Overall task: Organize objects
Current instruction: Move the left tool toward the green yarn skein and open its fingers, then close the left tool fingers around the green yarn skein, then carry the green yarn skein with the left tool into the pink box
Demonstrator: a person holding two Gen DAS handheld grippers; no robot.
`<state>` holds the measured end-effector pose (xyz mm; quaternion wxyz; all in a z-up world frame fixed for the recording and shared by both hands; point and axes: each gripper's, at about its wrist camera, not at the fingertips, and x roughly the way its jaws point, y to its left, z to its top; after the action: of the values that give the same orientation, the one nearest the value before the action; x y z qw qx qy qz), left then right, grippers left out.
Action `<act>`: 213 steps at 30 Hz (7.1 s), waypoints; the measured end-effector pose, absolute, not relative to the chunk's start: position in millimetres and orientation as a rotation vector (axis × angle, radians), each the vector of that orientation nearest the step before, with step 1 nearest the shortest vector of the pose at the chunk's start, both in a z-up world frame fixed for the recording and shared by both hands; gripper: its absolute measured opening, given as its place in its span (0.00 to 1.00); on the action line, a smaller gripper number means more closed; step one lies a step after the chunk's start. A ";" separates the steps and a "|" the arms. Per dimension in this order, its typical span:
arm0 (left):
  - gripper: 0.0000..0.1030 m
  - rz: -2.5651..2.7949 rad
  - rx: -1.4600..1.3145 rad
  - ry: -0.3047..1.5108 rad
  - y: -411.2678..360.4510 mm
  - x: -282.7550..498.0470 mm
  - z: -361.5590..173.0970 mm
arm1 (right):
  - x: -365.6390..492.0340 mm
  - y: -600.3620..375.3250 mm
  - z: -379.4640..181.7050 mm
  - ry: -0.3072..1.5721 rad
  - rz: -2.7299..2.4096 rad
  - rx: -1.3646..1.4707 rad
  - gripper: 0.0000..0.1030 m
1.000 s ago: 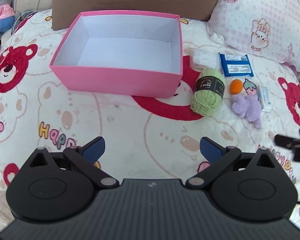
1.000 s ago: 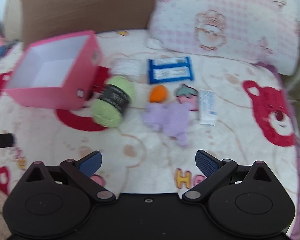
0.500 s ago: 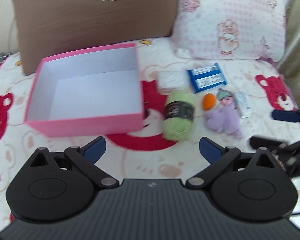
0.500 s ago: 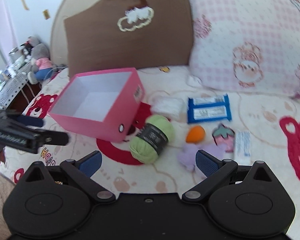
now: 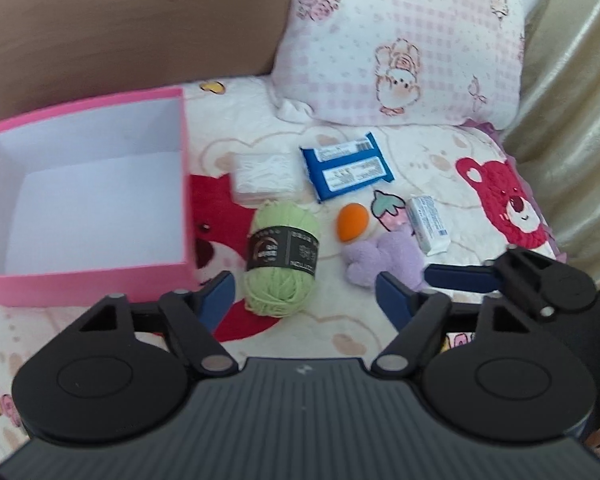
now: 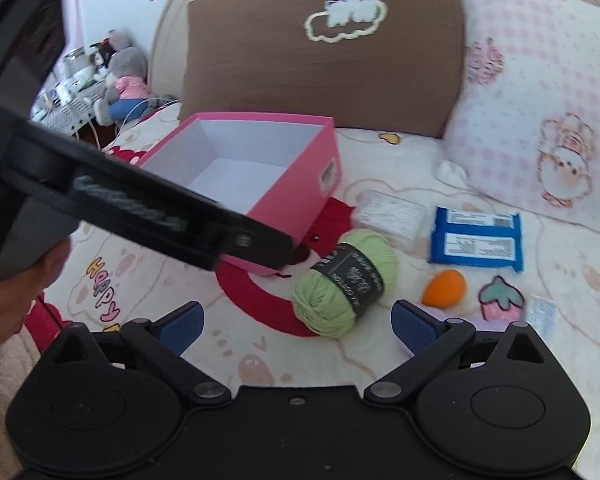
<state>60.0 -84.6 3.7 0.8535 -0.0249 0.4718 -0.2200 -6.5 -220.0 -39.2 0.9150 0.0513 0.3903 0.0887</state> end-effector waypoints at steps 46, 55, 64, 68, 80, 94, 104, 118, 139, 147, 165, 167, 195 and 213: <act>0.46 -0.536 -0.366 0.939 -57.5 88.0 -133.2 | 57.2 -216.3 -159.0 0.817 0.041 0.115 0.89; 0.44 -0.597 -0.408 0.965 -58.3 95.0 -140.7 | 62.4 -214.4 -165.7 0.798 0.054 0.060 0.79; 0.44 -0.601 -0.331 0.957 -74.0 78.0 -126.5 | 49.5 -208.9 -158.6 0.806 0.031 0.006 0.60; 0.44 -0.611 -0.372 0.964 -71.3 75.7 -125.3 | 42.3 -207.3 -155.8 0.800 0.037 0.004 0.59; 0.54 -0.610 -0.417 1.012 -50.9 79.5 -104.5 | 27.8 -228.1 -143.4 0.796 0.042 0.152 0.85; 0.64 -0.447 -0.606 1.149 -50.5 103.2 -152.9 | 50.3 -225.8 -149.7 0.823 -0.003 0.190 0.88; 0.53 -0.490 -0.695 1.133 -54.5 106.3 -166.0 | 56.0 -226.0 -156.3 0.823 0.004 0.107 0.69; 0.45 -0.503 -0.543 1.102 -66.6 96.8 -152.1 | 42.5 -210.8 -152.6 0.801 -0.005 0.009 0.60; 0.44 -0.535 -0.374 1.097 -57.5 66.5 -82.0 | 19.4 -182.1 -97.1 0.801 -0.037 0.068 0.60; 0.44 -0.515 -0.325 1.103 -56.2 51.6 -57.2 | 15.4 -169.6 -72.6 0.826 -0.029 0.037 0.61; 0.43 -0.464 -0.295 1.077 -9.2 43.8 -7.5 | 36.1 -134.2 -24.5 0.838 0.085 0.004 0.61; 0.44 -0.460 -0.291 1.075 -2.1 46.6 -2.1 | 41.9 -129.0 -19.9 0.840 0.095 -0.001 0.61; 0.41 -0.245 -0.360 1.019 128.5 165.9 1.7 | 197.5 -57.9 -14.3 0.790 0.262 -0.239 0.61; 0.41 -0.235 -0.440 1.051 176.7 220.1 -58.2 | 262.0 -42.4 -65.1 0.844 0.258 -0.238 0.61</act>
<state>220.1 176.7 -58.2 0.8356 -0.2079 0.4963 -0.1110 262.0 -42.4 -65.1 0.8973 -0.1151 0.4075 0.1246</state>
